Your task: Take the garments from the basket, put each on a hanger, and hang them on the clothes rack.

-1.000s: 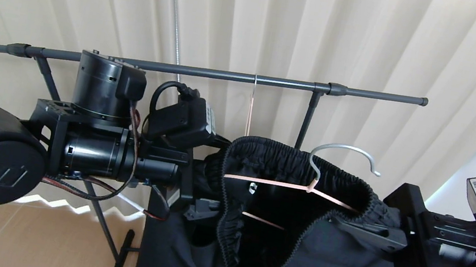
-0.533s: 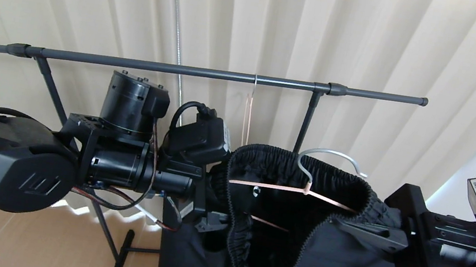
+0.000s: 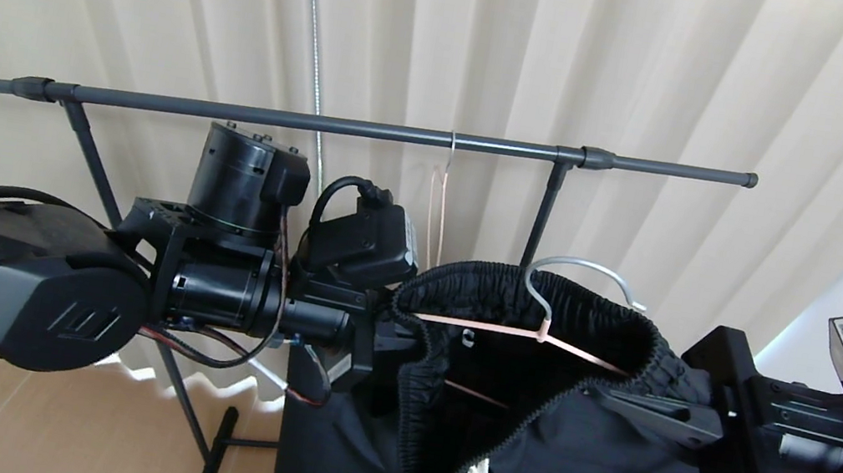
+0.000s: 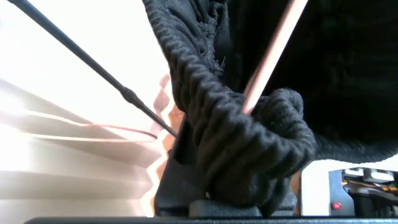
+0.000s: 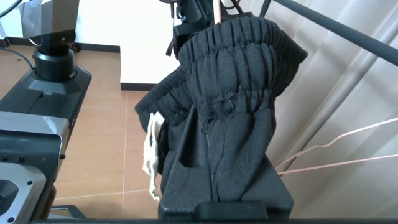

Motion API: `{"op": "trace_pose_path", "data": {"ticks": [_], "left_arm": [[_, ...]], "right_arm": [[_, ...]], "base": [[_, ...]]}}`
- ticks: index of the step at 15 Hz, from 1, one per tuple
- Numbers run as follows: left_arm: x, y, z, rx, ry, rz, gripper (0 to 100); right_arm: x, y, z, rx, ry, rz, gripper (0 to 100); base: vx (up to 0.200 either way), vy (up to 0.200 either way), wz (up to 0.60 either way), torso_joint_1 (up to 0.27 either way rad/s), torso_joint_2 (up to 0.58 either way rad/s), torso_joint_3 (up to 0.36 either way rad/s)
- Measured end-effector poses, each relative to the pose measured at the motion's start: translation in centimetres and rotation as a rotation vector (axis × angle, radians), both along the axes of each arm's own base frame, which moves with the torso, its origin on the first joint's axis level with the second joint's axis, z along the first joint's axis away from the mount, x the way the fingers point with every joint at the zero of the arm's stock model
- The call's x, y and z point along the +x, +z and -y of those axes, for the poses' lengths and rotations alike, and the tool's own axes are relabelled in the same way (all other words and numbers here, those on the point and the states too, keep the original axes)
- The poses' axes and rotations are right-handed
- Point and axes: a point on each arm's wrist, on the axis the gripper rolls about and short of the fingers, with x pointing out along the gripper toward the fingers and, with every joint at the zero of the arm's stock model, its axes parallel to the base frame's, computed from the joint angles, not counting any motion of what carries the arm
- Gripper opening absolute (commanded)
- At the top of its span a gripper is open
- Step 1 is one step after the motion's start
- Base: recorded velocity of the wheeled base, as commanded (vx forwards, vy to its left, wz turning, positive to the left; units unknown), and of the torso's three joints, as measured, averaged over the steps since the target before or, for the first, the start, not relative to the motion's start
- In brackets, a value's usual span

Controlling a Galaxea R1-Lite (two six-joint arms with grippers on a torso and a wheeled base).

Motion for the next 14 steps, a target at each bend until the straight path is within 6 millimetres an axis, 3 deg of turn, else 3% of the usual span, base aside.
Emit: {"op": "trace_pose_path", "data": {"ticks": [6,7,14], "left_arm": [[-0.1,0.5,-0.3,-0.013,0.020,-0.005,0],[-0.1,0.5,-0.4,-0.015,0.021,-0.005,0],[-0.4,1.2,-0.7,-0.020,0.059,0.008,0]], "right_arm": [[0.2,0.1,0.0,0.002,-0.013,0.008,0],[0.2,0.0,0.0,0.000,-0.016,0.011,100],[0.2,0.1,0.2,0.001,-0.025,0.019,100]], "base": [[0.000,0.000,0.00,0.000,0.00,0.000],[0.000,0.000,0.00,0.000,0.00,0.000],[0.000,0.000,0.00,0.000,0.00,0.000]]}}
